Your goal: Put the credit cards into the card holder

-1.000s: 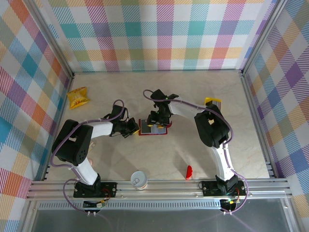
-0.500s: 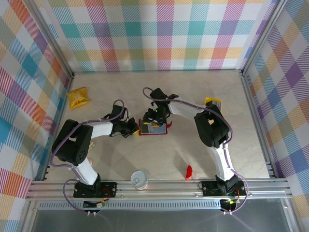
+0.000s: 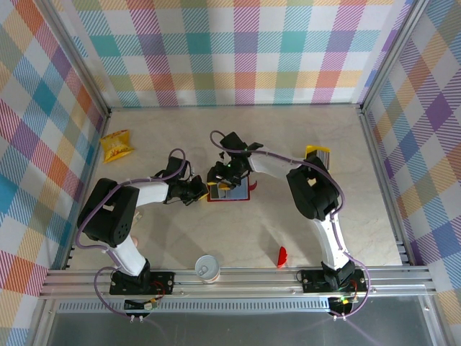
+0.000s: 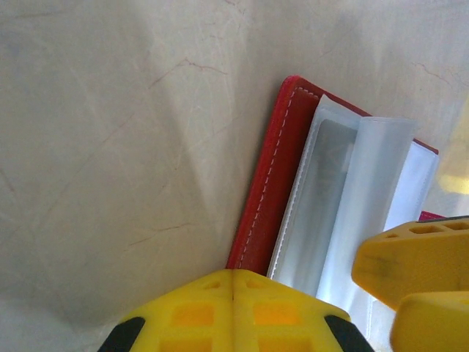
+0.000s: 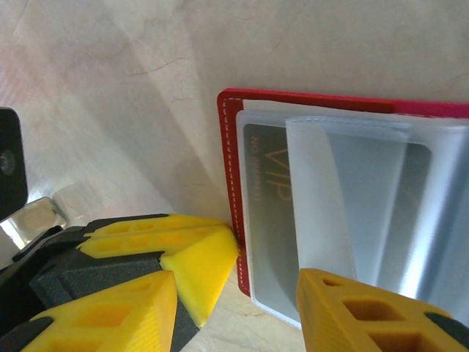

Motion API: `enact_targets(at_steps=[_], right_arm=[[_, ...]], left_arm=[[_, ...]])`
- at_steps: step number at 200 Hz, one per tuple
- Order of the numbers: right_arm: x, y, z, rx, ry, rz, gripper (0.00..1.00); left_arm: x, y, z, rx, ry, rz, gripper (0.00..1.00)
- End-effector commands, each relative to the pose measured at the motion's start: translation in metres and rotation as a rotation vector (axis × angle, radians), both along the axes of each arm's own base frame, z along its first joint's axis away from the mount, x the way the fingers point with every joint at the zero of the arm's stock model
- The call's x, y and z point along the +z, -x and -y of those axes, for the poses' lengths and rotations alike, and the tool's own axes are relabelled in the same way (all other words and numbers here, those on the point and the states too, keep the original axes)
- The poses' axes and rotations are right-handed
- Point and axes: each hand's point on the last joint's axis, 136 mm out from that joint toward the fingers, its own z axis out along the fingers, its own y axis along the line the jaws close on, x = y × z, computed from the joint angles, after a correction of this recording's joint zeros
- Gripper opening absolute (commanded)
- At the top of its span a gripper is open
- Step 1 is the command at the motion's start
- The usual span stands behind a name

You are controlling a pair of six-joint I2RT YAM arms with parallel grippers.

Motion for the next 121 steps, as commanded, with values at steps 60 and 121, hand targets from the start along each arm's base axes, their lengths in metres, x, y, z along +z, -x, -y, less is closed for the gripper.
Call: enact_targets(at_steps=[60, 121], right_arm=[[0.067, -0.008, -0.026, 0.000, -0.184, 0.083, 0.46], [0.115, -0.014, 0.004, -0.057, -0.142, 0.215, 0.46]], left_arm=[[-0.012, 0.008, -0.008, 0.004, -0.029, -0.027, 0.03], [-0.012, 0.008, -0.008, 0.006, -0.030, -0.026, 0.03]])
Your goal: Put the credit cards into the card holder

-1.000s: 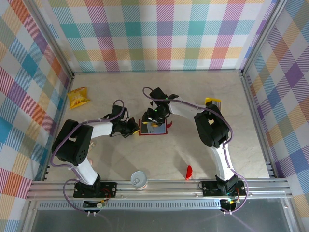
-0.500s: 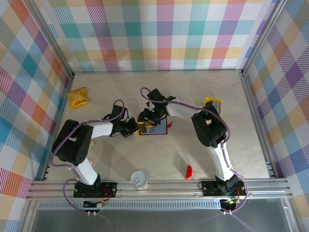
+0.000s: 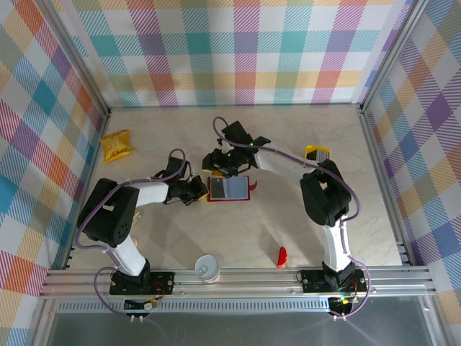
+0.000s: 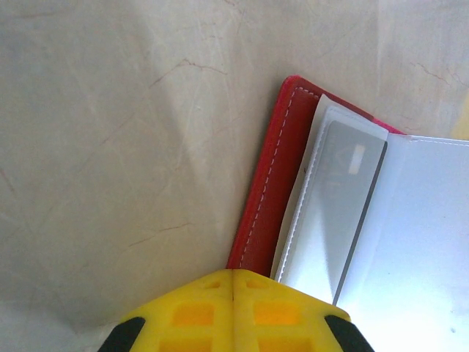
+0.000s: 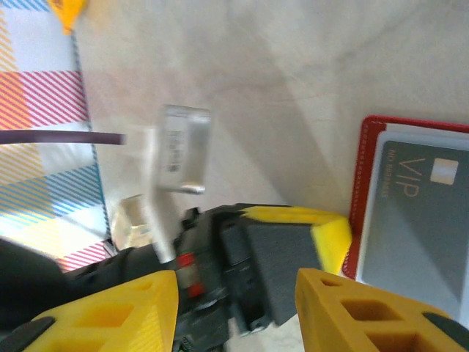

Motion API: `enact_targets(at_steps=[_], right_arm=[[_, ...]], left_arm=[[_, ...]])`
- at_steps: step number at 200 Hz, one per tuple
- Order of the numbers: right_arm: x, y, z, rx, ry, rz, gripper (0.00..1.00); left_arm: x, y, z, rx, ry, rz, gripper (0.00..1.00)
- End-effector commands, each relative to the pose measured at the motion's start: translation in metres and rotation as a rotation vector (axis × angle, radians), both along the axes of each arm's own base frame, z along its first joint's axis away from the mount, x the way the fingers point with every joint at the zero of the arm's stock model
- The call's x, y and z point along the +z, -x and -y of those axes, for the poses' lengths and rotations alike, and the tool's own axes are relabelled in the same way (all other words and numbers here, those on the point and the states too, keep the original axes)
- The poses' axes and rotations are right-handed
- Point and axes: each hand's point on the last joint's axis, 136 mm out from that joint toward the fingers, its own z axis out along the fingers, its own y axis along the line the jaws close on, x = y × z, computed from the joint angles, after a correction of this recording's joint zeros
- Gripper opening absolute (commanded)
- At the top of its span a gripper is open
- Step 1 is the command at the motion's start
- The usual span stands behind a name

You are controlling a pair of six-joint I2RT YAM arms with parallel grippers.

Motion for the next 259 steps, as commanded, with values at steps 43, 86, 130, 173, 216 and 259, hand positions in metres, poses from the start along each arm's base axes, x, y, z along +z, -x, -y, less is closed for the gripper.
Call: enact_targets(at_steps=[43, 86, 130, 173, 216, 259], right_arm=[[0.028, -0.006, 0.064, -0.091, 0.073, 0.096, 0.47], [-0.027, 0.003, 0.100, -0.056, 0.348, 0.024, 0.47], [-0.060, 0.011, 0.093, -0.008, 0.419, -0.023, 0.50], [-0.082, 0.007, 0.094, -0.006, 0.483, -0.048, 0.51], [-0.093, 0.004, 0.098, -0.010, 0.546, -0.036, 0.53], [-0.101, 0.004, 0.099, -0.007, 0.564, -0.047, 0.53]], left_arm=[[0.003, 0.003, -0.008, -0.002, -0.034, 0.006, 0.05], [0.001, 0.002, -0.006, 0.002, -0.019, 0.003, 0.05], [0.000, 0.002, -0.006, 0.004, -0.023, -0.002, 0.06], [0.000, 0.001, -0.006, 0.001, -0.021, -0.003, 0.06], [-0.001, 0.002, -0.006, 0.001, -0.022, -0.006, 0.06], [-0.002, 0.003, -0.006, 0.000, -0.021, -0.010, 0.06]])
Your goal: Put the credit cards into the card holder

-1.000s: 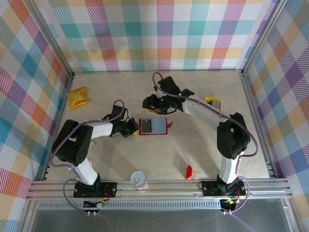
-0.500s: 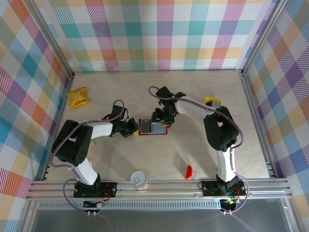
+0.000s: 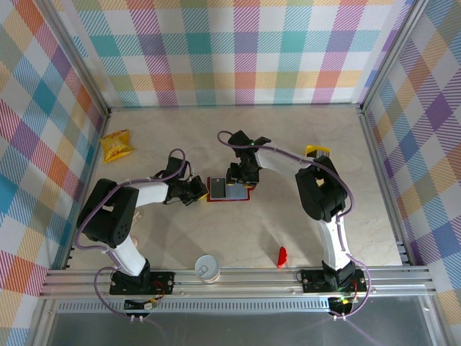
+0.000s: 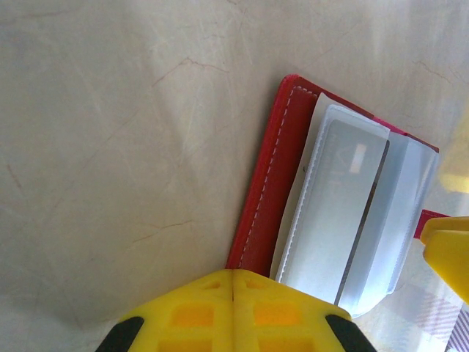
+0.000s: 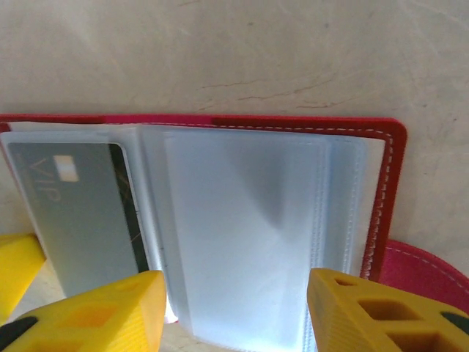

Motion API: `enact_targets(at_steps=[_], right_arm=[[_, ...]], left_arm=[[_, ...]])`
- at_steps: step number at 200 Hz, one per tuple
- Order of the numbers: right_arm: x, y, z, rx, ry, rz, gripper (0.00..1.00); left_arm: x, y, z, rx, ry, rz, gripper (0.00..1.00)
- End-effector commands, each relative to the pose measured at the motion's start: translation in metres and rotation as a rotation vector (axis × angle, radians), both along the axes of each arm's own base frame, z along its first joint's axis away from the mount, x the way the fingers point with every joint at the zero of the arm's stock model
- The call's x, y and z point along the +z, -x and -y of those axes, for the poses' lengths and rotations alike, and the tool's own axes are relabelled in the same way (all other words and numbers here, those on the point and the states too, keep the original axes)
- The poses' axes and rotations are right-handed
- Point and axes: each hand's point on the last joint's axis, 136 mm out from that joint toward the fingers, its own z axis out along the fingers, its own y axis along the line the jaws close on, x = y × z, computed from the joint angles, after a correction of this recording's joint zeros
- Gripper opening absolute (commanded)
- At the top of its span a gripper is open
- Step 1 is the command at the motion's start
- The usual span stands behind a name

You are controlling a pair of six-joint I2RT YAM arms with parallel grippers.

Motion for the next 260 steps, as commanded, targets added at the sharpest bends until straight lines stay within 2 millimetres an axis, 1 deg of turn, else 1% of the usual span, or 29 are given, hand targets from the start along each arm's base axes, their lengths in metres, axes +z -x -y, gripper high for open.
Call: enact_targets(at_steps=[1, 47, 76, 114, 211, 260], right_arm=[[-0.004, 0.002, 0.000, 0.018, 0.028, -0.010, 0.53], [-0.012, 0.004, -0.006, 0.027, 0.008, -0.034, 0.53], [-0.011, 0.004, -0.010, 0.035, -0.013, -0.037, 0.52], [-0.003, 0.001, -0.017, 0.053, -0.038, -0.014, 0.51], [0.019, -0.003, -0.026, 0.071, -0.061, 0.027, 0.50], [0.027, -0.001, -0.042, 0.087, -0.153, 0.018, 0.49]], left_arm=[[-0.003, 0.002, -0.005, 0.003, -0.015, -0.013, 0.06], [-0.004, 0.002, -0.004, 0.002, -0.015, -0.016, 0.06], [-0.005, 0.002, -0.004, 0.000, -0.014, -0.016, 0.06], [-0.007, 0.002, -0.004, 0.001, -0.012, -0.021, 0.06], [-0.009, 0.002, -0.002, 0.000, -0.005, -0.025, 0.06], [-0.006, 0.001, -0.003, 0.001, -0.007, -0.018, 0.06]])
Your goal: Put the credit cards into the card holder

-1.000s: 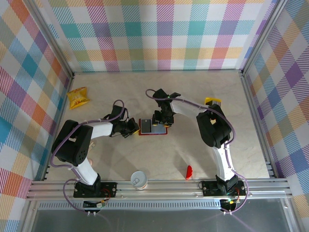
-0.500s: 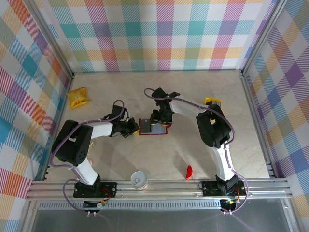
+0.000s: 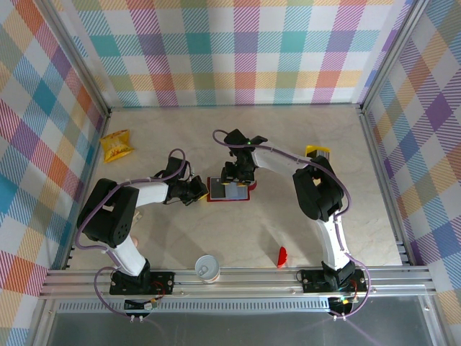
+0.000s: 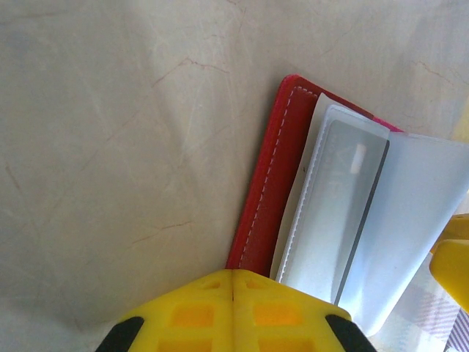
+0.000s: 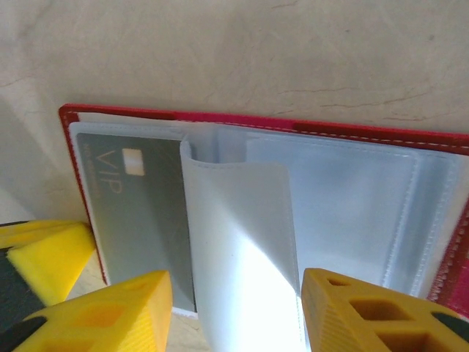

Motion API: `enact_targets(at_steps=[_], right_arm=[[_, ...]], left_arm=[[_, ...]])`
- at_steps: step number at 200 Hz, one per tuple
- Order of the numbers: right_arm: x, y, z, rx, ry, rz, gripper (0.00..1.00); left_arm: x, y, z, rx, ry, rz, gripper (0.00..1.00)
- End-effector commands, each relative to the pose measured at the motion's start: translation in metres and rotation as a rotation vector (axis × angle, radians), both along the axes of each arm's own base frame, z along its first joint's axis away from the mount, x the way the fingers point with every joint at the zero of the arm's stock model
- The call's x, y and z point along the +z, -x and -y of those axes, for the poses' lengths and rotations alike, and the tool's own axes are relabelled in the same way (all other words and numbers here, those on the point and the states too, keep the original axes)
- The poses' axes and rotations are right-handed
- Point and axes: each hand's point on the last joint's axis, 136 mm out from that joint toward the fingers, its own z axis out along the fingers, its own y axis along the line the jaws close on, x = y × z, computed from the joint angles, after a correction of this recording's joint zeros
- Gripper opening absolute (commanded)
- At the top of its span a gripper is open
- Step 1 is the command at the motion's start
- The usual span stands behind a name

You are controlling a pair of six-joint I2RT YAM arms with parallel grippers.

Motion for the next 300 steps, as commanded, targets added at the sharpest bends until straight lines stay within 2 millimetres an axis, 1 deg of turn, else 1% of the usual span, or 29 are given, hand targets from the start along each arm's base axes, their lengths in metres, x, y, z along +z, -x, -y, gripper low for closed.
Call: enact_targets(at_steps=[1, 44, 83, 111, 169, 206, 249, 300], right_arm=[[0.018, -0.001, -0.017, 0.026, -0.083, 0.012, 0.49], [0.024, 0.001, -0.028, 0.038, -0.142, 0.002, 0.48], [0.026, 0.001, -0.033, 0.033, -0.182, -0.007, 0.48], [0.028, 0.002, -0.038, 0.031, -0.215, -0.016, 0.48], [0.030, 0.001, -0.057, 0.018, -0.313, -0.050, 0.48], [0.022, -0.002, -0.066, 0.008, -0.337, -0.068, 0.49], [0.013, -0.005, -0.074, 0.006, -0.358, -0.086, 0.49], [-0.001, -0.008, -0.078, 0.000, -0.355, -0.091, 0.48]], left_arm=[[-0.006, 0.001, -0.003, 0.002, -0.009, -0.016, 0.06], [0.000, 0.000, -0.003, 0.001, -0.006, -0.003, 0.06], [0.010, -0.002, -0.003, 0.000, -0.003, 0.018, 0.07], [0.012, -0.002, -0.003, 0.001, -0.004, 0.018, 0.07], [0.022, -0.002, -0.008, 0.013, -0.017, 0.039, 0.08], [0.027, 0.000, -0.014, 0.022, -0.023, 0.038, 0.08], [0.038, 0.007, -0.029, 0.053, -0.036, 0.052, 0.09], [0.046, 0.012, -0.028, 0.043, -0.010, 0.059, 0.09]])
